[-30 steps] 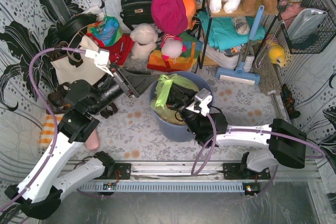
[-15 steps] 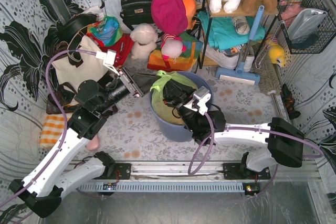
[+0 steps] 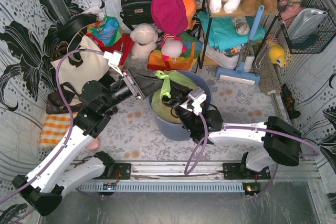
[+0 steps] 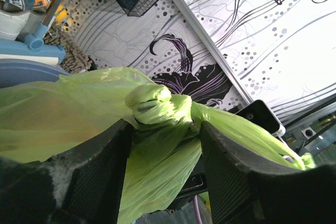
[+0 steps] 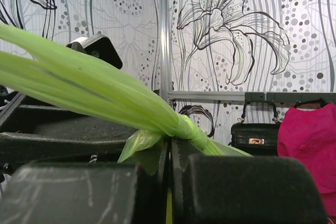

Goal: Tie the trash bag

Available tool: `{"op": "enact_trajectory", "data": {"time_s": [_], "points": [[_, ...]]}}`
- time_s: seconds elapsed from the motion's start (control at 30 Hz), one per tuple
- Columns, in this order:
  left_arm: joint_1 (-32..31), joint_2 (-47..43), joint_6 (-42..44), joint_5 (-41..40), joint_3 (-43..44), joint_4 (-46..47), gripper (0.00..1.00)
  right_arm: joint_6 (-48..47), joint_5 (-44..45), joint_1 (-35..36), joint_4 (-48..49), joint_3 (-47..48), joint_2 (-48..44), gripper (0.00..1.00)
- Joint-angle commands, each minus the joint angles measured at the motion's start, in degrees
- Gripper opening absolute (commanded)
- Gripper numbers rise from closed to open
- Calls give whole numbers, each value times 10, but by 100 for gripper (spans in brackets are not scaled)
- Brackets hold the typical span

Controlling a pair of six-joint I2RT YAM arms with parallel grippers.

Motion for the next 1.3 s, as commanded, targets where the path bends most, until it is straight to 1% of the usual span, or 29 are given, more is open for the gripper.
{"op": "enact_trajectory", "data": {"time_s": [0.0, 0.07, 0.13, 0.2, 0.23, 0.3, 0.37, 0.43, 0.6, 0.8, 0.93, 1.27], "points": [[-2, -10, -5, 56, -19, 35, 59, -8, -8, 1, 56, 21, 1, 0], [-2, -15, -5, 77, -24, 47, 53, -8, -8, 1, 56, 21, 1, 0], [-3, -17, 0, 93, -25, 50, 49, -8, -9, 1, 57, 21, 0, 0], [-2, -21, 10, 101, -23, 42, 46, -7, -10, 1, 57, 21, -2, 0], [-2, -23, 22, 92, -17, 21, 46, -7, -10, 2, 57, 20, -2, 0], [-2, -33, 49, 47, -2, -31, 47, -5, -12, 1, 57, 19, -4, 0], [-2, -43, 65, 10, 7, -50, 52, -4, -14, 2, 57, 16, -7, 0], [-2, -49, 75, -12, 17, -56, 54, -1, -14, 1, 57, 14, -10, 0], [-2, -49, 81, -34, 49, -48, 55, 6, -17, 1, 57, 10, -12, 0], [-2, -49, 80, -86, 70, -62, 55, 11, -19, 1, 57, 6, -16, 0], [-2, -53, 77, -122, 70, -70, 55, 10, -21, 1, 58, 5, -17, 0], [-2, -49, 63, -164, 63, -83, 56, 18, -24, 1, 58, 5, -15, 0]]}}
